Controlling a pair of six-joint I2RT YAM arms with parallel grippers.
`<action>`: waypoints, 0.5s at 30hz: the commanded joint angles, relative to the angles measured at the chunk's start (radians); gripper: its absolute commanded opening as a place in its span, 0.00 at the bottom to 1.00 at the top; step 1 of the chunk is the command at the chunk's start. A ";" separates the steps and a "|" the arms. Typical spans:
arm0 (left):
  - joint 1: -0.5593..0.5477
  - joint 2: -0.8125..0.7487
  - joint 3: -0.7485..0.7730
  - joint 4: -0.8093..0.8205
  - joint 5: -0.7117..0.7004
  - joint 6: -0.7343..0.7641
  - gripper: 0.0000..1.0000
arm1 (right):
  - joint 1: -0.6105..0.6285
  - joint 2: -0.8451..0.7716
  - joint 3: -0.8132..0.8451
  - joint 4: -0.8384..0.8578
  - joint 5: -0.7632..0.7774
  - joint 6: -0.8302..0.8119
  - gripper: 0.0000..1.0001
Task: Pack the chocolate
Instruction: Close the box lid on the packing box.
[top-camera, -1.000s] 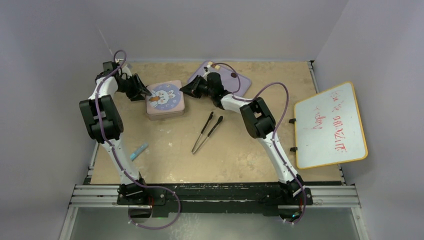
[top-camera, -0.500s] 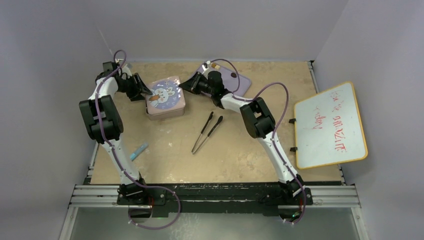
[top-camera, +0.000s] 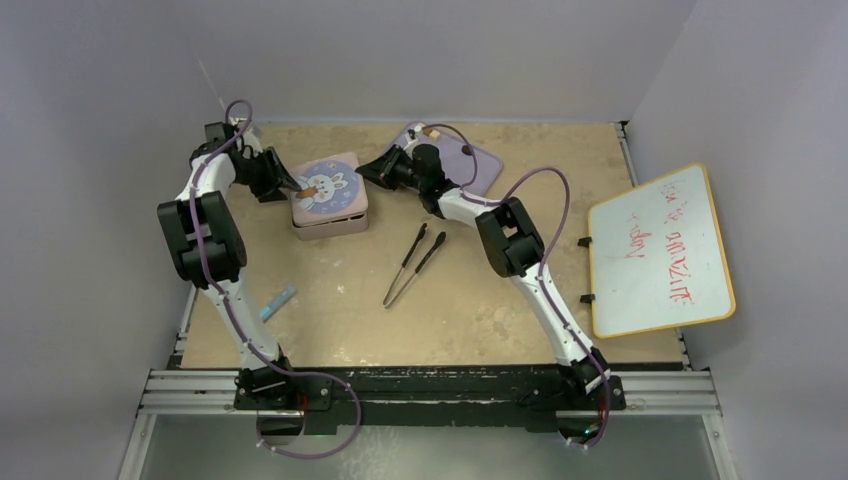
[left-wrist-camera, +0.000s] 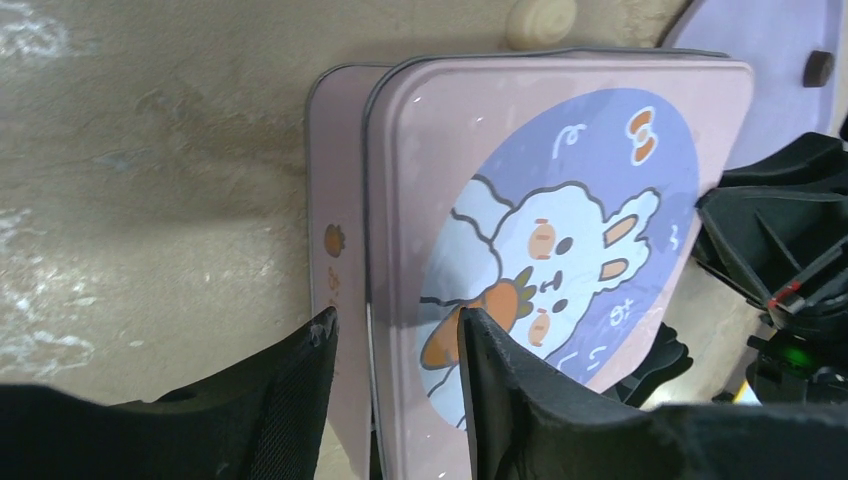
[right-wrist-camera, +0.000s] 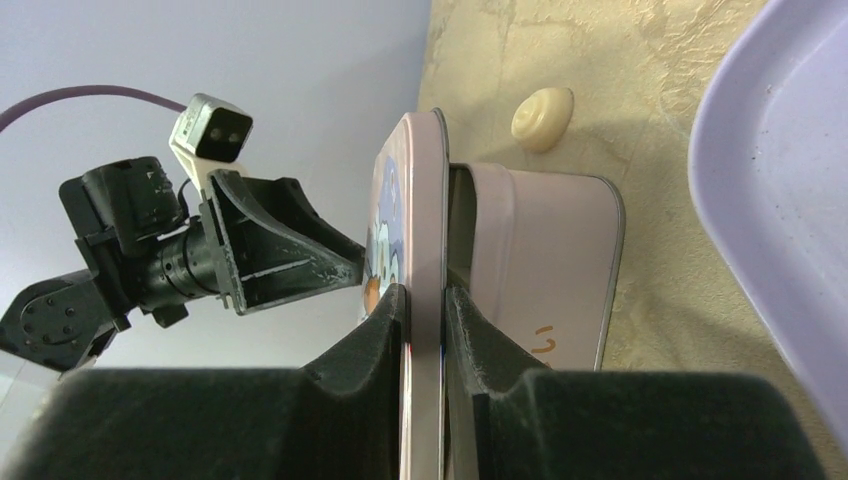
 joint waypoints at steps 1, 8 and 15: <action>0.001 -0.033 0.038 -0.039 -0.074 0.022 0.45 | 0.002 -0.010 0.000 -0.038 0.048 0.002 0.03; 0.001 -0.031 0.046 -0.061 -0.087 0.035 0.42 | 0.007 -0.038 -0.045 -0.062 0.055 0.004 0.05; 0.001 -0.029 0.051 -0.074 -0.115 0.040 0.41 | 0.014 -0.100 -0.075 -0.130 0.029 -0.088 0.09</action>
